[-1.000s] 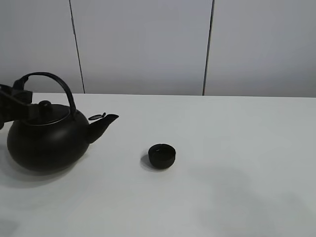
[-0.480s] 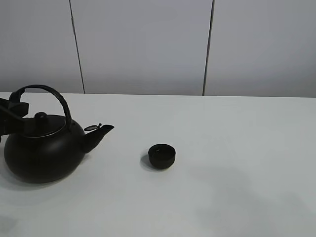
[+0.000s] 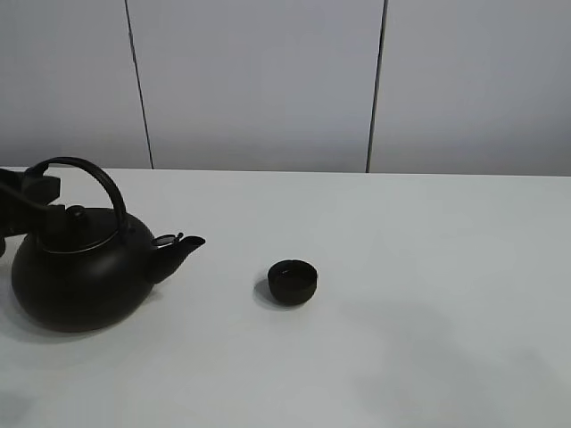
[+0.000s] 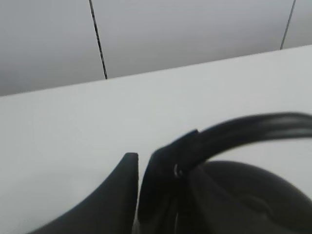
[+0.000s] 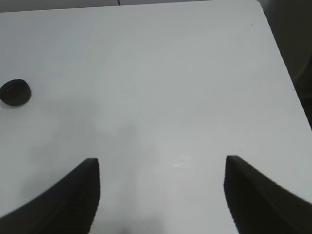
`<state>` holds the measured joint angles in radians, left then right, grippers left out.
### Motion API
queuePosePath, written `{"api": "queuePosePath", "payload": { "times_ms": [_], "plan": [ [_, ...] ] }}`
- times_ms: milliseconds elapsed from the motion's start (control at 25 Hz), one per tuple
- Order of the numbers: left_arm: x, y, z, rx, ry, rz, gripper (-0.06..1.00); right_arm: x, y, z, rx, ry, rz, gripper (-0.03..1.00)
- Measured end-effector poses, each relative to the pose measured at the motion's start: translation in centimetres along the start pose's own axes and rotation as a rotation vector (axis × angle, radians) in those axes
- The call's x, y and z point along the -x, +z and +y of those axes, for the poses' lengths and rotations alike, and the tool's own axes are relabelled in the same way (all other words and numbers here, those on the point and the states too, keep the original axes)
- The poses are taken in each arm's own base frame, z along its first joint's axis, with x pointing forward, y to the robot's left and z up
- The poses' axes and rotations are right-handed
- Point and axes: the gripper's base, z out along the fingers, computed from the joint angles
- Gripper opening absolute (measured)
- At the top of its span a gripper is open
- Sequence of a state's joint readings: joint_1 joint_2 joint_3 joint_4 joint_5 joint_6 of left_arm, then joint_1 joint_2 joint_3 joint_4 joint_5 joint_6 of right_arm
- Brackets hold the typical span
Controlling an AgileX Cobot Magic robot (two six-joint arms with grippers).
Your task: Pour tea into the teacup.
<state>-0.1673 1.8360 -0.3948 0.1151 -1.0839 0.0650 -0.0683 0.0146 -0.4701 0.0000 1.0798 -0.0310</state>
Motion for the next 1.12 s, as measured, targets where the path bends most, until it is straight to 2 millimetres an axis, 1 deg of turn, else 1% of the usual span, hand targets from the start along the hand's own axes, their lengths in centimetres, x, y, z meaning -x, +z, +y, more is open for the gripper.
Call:
{"api": "queuePosePath", "payload": {
  "times_ms": [80, 200, 360, 600, 840, 1000, 1120],
  "plan": [
    [0.3, 0.0, 0.0, 0.001, -0.006, -0.032, 0.23, 0.0, 0.0, 0.0, 0.0, 0.0, 0.0, 0.5],
    [0.3, -0.3, 0.0, 0.001, -0.008, -0.04, 0.26, 0.0, 0.0, 0.0, 0.0, 0.0, 0.001, 0.5],
    [0.0, -1.1, -0.1, -0.001, -0.013, -0.026, 0.27, 0.0, 0.0, 0.0, 0.0, 0.0, 0.001, 0.5],
    [0.1, -2.7, -0.2, 0.005, -0.016, -0.029, 0.27, 0.0, 0.0, 0.0, 0.0, 0.0, 0.001, 0.5],
    [-0.6, -4.3, 0.1, 0.063, -0.046, 0.01, 0.27, 0.0, 0.0, 0.0, 0.0, 0.0, 0.001, 0.5],
    [-0.8, -4.5, 0.7, 0.131, -0.075, 0.016, 0.27, 0.0, 0.0, 0.0, 0.0, 0.0, 0.001, 0.5],
    [-0.3, -4.0, 1.1, 0.147, -0.074, -0.006, 0.27, 0.0, 0.0, 0.0, 0.0, 0.0, 0.001, 0.5]
  ]
}}
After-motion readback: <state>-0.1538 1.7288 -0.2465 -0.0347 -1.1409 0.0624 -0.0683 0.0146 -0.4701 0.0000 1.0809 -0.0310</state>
